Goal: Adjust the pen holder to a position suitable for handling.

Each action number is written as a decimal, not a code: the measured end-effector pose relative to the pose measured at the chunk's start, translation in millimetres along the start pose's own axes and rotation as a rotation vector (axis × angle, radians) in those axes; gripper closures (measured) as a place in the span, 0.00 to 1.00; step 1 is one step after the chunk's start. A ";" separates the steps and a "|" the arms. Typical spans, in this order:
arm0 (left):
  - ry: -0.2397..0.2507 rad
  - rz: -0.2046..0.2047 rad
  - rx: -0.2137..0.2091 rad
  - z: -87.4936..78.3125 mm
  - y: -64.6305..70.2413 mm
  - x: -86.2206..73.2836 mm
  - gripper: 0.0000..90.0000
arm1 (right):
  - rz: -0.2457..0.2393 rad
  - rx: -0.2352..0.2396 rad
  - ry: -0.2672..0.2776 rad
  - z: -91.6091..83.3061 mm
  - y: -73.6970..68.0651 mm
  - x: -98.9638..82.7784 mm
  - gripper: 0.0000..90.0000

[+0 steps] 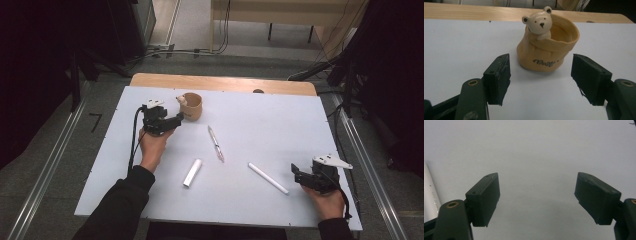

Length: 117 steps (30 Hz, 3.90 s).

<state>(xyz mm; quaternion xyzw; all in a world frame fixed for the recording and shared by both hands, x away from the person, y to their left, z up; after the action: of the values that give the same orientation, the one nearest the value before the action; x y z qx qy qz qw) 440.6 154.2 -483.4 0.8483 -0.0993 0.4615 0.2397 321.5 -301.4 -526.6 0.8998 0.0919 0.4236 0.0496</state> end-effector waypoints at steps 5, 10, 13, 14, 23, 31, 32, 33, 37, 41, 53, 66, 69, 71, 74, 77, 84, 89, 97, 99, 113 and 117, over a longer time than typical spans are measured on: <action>0.008 0.013 0.013 11.1 0.2 11.4 0.36 | 0.000 0.001 0.000 0.2 0.2 -0.1 0.21; 0.000 0.017 0.018 25.8 0.6 24.4 0.37 | -0.002 0.005 0.001 0.1 -0.1 -0.1 0.22; -0.015 0.031 0.033 38.8 1.2 30.0 0.39 | -0.002 0.008 0.001 0.2 0.0 -0.3 0.22; -0.020 0.030 0.041 42.0 0.3 30.4 0.39 | -0.002 0.008 0.000 0.4 0.1 -0.4 0.22; -0.052 0.031 0.072 63.0 -12.4 28.6 0.44 | -0.002 0.015 -0.001 0.0 1.3 -1.3 0.22; -0.066 0.032 0.088 73.9 -13.9 26.1 0.48 | -0.005 0.013 -0.005 1.0 0.8 -1.7 0.22; -0.069 0.030 0.090 75.0 -14.7 25.1 0.50 | -0.005 0.013 -0.006 1.0 0.8 -1.7 0.22; -0.070 0.026 0.085 75.9 -15.4 24.5 0.52 | -0.005 0.013 -0.006 1.0 0.8 -1.8 0.22; -0.071 0.028 0.072 78.5 -13.8 25.2 0.58 | -0.003 0.014 -0.008 1.1 0.5 -1.9 0.22; -0.088 0.052 0.095 80.6 -13.1 26.7 0.62 | -0.005 0.016 -0.013 1.8 0.0 -2.1 0.22; -0.083 0.058 0.179 81.7 -10.8 26.0 0.69 | -0.001 0.021 -0.014 1.6 0.7 -2.6 0.23; -0.071 0.046 0.174 82.3 -5.6 26.6 0.70 | 0.000 0.022 -0.014 1.5 0.4 -2.0 0.23; -0.071 0.047 0.173 83.2 -4.4 26.4 0.70 | 0.000 0.022 -0.015 1.4 0.3 -2.0 0.23; -0.069 0.037 0.167 83.5 -4.1 26.3 0.70 | 0.000 0.023 -0.014 1.3 0.4 -2.0 0.23; -0.065 0.023 0.153 84.3 -1.8 26.4 0.70 | 0.000 0.023 -0.013 1.3 0.6 -2.0 0.23; -0.067 0.026 0.150 87.2 2.8 26.7 0.70 | -0.001 0.023 -0.011 1.3 0.8 -1.7 0.23; -0.065 0.046 0.131 98.5 18.8 27.7 0.71 | 0.000 0.025 -0.011 0.5 0.8 -1.9 0.23; -0.080 0.065 0.129 107.6 27.7 27.2 0.71 | 0.001 0.030 -0.011 0.0 1.9 -2.5 0.23; -0.090 0.089 0.103 119.2 45.3 27.0 0.71 | 0.005 0.028 -0.018 0.6 2.8 -3.2 0.23; -0.091 0.094 0.097 121.1 49.3 26.5 0.71 | 0.005 0.032 -0.017 0.8 2.5 -3.1 0.23; -0.115 0.108 0.037 125.1 72.2 20.1 0.71 | 0.001 0.031 -0.019 1.1 1.9 -3.1 0.23; -0.131 0.122 0.007 125.1 83.8 16.1 0.71 | 0.002 0.031 -0.019 1.3 2.2 -3.2 0.23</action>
<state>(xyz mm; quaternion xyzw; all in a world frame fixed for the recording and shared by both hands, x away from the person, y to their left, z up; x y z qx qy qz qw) 508.9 20.2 -501.1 0.8699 -0.1646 0.4193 0.2011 320.8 -304.2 -529.5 0.9046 0.0969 0.4135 0.0361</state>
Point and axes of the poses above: each handheld gripper's, and its own axes: z roughly forward along the jaws, x roughly out of its top, y roughly to its right, the point moved 6 cm from there along z, roughly forward along the jaws, and after that the axes turned 12 degrees about -x, right-handed, at the moved point
